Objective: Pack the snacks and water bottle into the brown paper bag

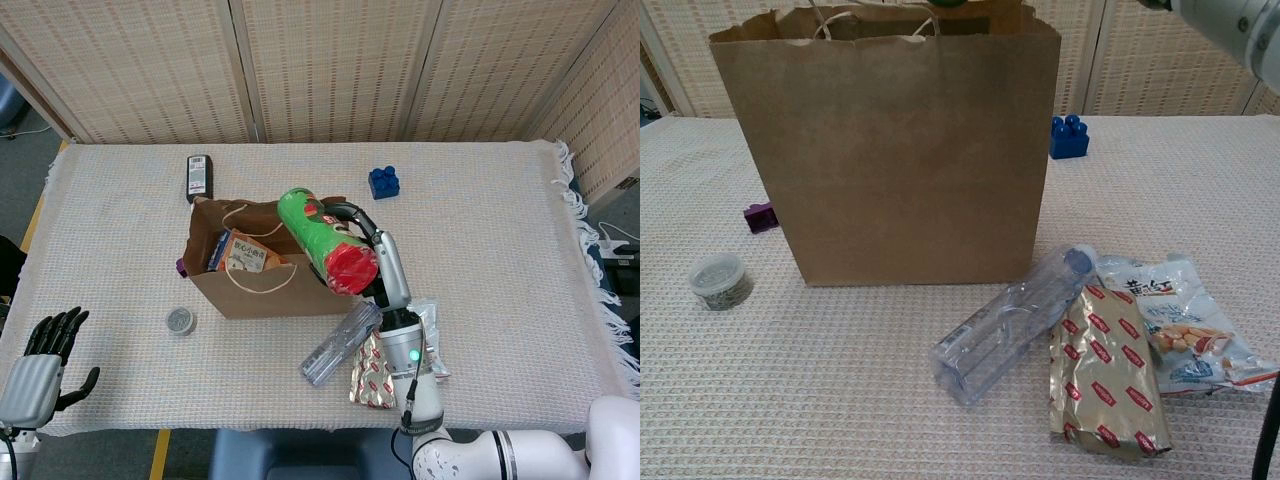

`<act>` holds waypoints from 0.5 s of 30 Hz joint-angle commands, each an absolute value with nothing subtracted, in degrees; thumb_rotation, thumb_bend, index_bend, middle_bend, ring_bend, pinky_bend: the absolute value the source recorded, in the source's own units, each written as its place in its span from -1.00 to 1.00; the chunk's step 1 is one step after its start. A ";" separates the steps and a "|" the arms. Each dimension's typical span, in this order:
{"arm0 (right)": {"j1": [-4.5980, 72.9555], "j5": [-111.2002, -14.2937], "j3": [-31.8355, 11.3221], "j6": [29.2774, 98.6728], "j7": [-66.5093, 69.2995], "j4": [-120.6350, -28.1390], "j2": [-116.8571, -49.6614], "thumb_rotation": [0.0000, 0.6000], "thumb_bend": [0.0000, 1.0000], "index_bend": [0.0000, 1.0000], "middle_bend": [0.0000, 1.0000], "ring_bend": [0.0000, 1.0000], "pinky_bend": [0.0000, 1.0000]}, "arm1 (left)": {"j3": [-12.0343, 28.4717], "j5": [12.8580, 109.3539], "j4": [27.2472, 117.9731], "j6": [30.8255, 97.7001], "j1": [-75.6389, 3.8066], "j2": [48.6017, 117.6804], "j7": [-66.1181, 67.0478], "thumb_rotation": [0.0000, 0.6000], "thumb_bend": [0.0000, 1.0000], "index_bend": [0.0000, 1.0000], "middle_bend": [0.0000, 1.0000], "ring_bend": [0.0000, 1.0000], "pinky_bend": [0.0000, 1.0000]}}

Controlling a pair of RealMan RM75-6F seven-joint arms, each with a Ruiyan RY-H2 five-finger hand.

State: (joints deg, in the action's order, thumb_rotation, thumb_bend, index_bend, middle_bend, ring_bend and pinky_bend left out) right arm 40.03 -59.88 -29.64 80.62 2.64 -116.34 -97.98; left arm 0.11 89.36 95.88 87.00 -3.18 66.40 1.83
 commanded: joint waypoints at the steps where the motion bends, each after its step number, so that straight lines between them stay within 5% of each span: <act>1: 39.86 -58.35 -29.60 80.39 2.72 -117.69 -98.49 1.00 -0.26 0.38 0.21 0.33 0.37 | 0.11 89.36 95.88 87.03 -3.17 66.37 1.75 1.00 -0.27 -1.00 -1.00 -1.00 -0.94; 10: 39.73 -53.35 -30.48 80.79 -0.60 -118.06 -99.05 1.00 -0.26 0.26 0.21 0.25 0.37 | 0.06 89.50 95.97 87.09 -3.13 66.21 1.55 1.00 -0.27 -1.00 -1.00 -1.00 -0.94; 12: 39.89 -52.76 -30.36 79.77 -1.00 -118.39 -98.64 1.00 -0.26 0.13 0.19 0.16 0.33 | 0.02 89.49 95.97 86.96 -3.16 66.25 1.70 1.00 -0.27 -1.00 -1.00 -1.00 -0.94; 15: 39.99 -51.95 -29.83 77.28 -1.13 -119.11 -97.36 1.00 -0.26 -0.38 -0.07 -0.18 -0.02 | 0.01 89.45 95.97 86.95 -3.15 66.32 1.83 1.00 -0.27 -1.00 -1.00 -1.00 -0.95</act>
State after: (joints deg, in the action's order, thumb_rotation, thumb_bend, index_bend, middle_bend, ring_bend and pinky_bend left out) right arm 39.87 -52.54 -30.12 78.55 -0.95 -118.64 -98.11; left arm 0.01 89.44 95.97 86.95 -3.15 66.31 1.84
